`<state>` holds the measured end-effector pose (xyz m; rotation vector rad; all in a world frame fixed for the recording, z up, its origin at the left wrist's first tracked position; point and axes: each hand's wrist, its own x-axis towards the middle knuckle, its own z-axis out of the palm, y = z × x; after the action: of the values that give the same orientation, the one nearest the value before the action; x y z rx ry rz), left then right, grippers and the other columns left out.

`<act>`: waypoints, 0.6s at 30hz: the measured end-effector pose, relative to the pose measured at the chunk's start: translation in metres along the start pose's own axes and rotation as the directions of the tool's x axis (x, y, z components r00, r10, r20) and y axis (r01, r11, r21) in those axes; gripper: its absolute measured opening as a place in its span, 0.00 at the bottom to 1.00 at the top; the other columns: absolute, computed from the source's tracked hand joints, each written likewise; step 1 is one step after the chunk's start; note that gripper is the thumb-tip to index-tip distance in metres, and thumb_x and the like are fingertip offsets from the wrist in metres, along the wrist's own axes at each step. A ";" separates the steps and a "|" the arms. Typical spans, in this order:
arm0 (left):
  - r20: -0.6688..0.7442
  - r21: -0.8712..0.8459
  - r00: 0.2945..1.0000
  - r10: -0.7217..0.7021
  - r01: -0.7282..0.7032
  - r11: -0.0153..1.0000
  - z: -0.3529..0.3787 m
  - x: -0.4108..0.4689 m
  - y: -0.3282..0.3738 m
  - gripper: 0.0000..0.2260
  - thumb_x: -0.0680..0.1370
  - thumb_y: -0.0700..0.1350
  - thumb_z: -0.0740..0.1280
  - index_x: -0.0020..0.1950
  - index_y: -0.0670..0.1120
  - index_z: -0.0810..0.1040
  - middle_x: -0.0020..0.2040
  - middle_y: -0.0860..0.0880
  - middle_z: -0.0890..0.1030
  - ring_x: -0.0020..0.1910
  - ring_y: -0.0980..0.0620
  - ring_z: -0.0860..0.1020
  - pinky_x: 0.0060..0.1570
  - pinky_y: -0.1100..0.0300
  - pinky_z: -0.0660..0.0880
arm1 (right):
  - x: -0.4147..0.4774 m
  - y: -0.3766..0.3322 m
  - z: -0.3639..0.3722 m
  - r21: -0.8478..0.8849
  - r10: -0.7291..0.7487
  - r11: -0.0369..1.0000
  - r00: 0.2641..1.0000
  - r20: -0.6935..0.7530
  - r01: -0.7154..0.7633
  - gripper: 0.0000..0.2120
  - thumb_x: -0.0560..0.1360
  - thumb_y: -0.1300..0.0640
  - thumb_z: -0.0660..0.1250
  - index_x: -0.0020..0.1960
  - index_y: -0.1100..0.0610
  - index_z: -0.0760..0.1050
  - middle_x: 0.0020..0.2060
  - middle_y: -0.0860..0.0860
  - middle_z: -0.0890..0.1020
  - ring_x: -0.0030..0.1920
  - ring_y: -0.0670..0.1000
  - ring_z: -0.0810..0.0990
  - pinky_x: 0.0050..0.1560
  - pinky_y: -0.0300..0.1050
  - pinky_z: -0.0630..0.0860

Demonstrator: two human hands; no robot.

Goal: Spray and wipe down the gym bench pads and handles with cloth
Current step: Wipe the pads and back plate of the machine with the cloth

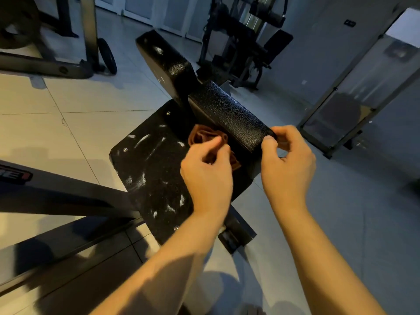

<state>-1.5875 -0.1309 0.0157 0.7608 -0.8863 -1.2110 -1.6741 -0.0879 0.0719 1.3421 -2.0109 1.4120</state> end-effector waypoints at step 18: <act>0.092 -0.061 0.960 -0.263 0.269 0.961 -0.002 0.015 -0.017 0.09 0.77 0.36 0.73 0.56 0.45 0.86 0.49 0.48 0.87 0.49 0.54 0.85 0.50 0.63 0.81 | 0.000 0.007 0.005 0.026 -0.034 0.999 0.999 -0.034 0.035 0.05 0.78 0.54 0.64 0.49 0.48 0.79 0.43 0.44 0.82 0.45 0.44 0.80 0.39 0.40 0.76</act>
<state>-1.5921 -0.1487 0.0022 0.7929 -0.8198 -1.5143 -1.6791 -0.0914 0.0656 1.3483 -1.9449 1.4421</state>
